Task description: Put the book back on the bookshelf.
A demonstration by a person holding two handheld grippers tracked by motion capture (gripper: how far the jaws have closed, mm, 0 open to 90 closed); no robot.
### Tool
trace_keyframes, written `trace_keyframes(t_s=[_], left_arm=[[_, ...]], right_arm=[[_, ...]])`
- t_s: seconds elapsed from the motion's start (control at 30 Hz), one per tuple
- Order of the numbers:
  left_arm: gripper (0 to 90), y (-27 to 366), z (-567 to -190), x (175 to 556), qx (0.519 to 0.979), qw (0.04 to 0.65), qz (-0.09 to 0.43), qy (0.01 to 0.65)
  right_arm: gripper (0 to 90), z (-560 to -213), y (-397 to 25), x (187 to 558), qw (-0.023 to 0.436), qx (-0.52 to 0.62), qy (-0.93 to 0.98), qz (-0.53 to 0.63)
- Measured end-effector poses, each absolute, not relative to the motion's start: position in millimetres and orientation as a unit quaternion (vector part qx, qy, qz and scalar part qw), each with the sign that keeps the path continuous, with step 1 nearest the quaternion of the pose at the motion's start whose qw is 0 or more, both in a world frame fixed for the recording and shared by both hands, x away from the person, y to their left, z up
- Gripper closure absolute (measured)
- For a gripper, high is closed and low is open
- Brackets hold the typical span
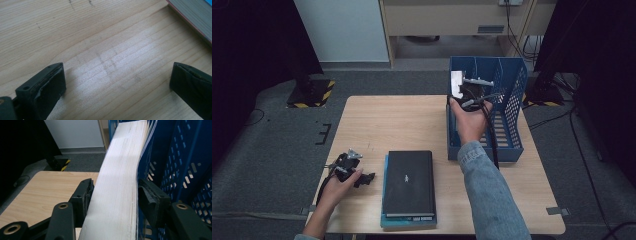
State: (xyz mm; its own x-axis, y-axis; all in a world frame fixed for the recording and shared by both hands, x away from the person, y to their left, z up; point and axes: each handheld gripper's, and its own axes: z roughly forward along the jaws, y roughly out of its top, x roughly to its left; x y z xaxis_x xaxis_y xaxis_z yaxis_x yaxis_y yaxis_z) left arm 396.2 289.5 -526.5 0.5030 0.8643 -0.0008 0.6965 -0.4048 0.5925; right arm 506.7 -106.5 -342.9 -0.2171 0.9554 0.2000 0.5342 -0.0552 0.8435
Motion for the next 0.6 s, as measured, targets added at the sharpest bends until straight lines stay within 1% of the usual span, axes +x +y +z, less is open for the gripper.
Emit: trace_keyframes(t_s=[0.3,0.4,0.6], left_arm=[[0.0,289.4,-526.5,396.4,0.824,0.271,0.155,0.472],[0.0,289.4,-526.5,396.4,0.825,0.271,0.155,0.472],[0.0,289.2,-526.5,396.2,0.825,0.271,0.153,0.472]], right_arm=[[43.1,-342.2,-107.6,506.0,0.229,0.574,0.648,0.445],[41.1,-341.8,-108.6,505.5,0.224,0.575,0.646,0.449],[34.1,-343.3,-109.2,505.6,0.219,0.57,0.649,0.454]])
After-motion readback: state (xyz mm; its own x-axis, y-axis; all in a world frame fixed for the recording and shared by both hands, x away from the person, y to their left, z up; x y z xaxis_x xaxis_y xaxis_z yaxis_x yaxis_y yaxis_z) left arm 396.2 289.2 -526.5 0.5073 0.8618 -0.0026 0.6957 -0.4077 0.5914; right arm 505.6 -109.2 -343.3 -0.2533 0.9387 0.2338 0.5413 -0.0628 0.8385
